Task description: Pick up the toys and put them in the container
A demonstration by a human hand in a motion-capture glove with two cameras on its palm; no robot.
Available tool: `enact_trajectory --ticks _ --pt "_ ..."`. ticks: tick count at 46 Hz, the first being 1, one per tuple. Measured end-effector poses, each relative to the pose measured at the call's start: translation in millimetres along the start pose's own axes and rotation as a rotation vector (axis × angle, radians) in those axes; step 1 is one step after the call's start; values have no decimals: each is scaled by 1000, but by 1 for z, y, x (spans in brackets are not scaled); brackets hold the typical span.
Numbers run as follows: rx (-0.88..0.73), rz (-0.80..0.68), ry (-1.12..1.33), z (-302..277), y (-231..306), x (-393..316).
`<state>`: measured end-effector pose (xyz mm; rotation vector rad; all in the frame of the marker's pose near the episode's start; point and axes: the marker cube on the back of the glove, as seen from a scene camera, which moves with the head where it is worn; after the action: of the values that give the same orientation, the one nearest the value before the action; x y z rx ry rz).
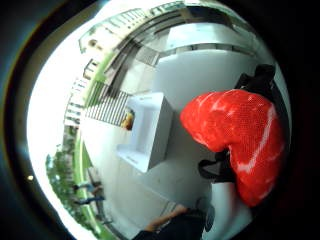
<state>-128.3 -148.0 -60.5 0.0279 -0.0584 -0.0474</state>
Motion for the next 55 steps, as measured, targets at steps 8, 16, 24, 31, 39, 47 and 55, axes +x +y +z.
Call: enact_trajectory --ticks 8,16,24,31,39,47,55 --pt "1 -197 -45 -1 -5 -133" --pt "-3 -337 -76 19 -34 -140" --pt "1 -335 -64 33 -36 -208" --pt "5 -327 -87 50 -42 -227" --pt "43 -294 -70 66 -56 -229" --pt "50 -286 1 72 -61 -222" --pt "0 -299 -35 72 -60 -218"
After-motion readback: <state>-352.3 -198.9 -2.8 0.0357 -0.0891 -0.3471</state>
